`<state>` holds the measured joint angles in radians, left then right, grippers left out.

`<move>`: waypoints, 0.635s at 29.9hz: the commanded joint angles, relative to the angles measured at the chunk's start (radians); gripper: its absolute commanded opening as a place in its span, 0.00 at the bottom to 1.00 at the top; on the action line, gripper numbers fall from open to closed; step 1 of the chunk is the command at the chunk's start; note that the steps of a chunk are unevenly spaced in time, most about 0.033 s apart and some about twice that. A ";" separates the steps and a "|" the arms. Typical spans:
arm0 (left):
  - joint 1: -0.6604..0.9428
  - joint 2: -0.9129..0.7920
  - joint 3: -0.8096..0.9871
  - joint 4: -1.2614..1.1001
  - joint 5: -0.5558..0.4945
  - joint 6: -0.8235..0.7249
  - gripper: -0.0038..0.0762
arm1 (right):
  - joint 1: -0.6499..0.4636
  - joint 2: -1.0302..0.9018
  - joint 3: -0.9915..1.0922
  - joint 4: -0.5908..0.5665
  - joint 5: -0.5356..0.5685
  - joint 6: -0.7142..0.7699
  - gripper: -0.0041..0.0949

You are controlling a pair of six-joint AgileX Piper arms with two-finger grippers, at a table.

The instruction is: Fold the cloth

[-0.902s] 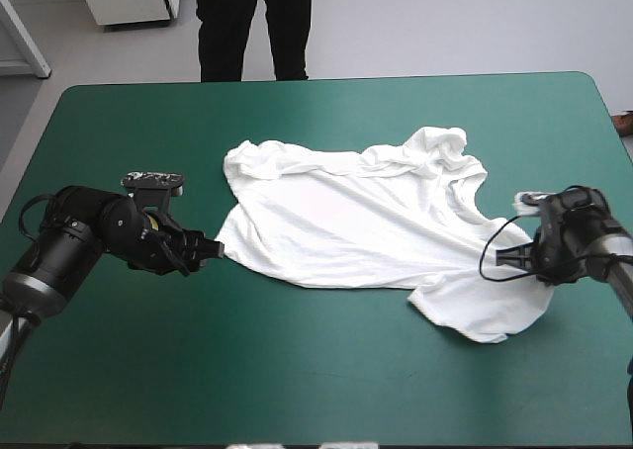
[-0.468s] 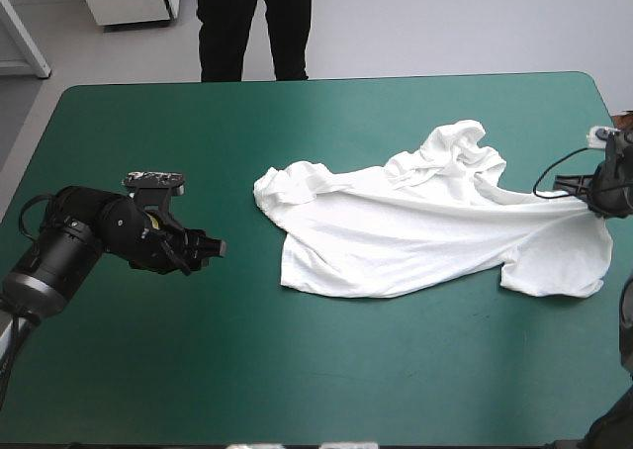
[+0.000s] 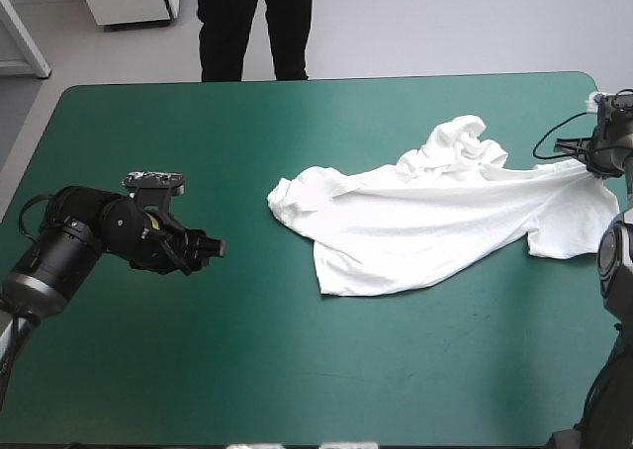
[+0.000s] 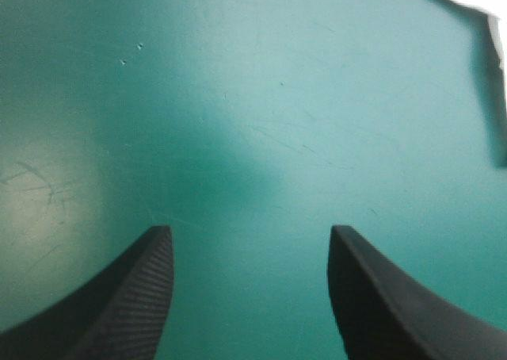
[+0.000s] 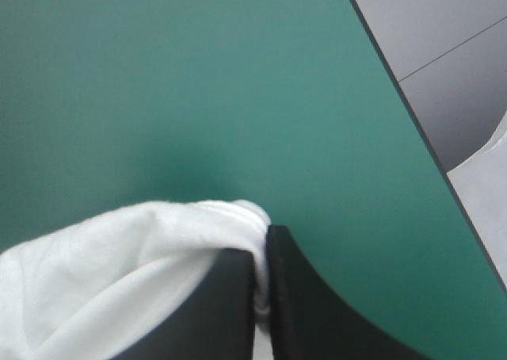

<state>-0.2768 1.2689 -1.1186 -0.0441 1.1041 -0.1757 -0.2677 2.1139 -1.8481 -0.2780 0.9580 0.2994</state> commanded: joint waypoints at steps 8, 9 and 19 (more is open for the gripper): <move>-0.002 -0.028 -0.025 -0.016 -0.018 -0.010 0.57 | -0.024 -0.064 -0.044 0.115 0.078 -0.090 0.48; -0.002 -0.028 -0.025 -0.016 -0.012 -0.010 0.57 | -0.025 -0.074 -0.044 0.115 0.102 -0.079 0.58; -0.002 -0.028 -0.025 -0.016 -0.011 0.031 0.57 | -0.016 -0.308 -0.042 0.246 0.174 -0.139 0.55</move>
<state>-0.2768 1.2683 -1.1186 -0.0476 1.1150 -0.1557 -0.2827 1.9330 -1.8580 -0.0824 1.1135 0.2027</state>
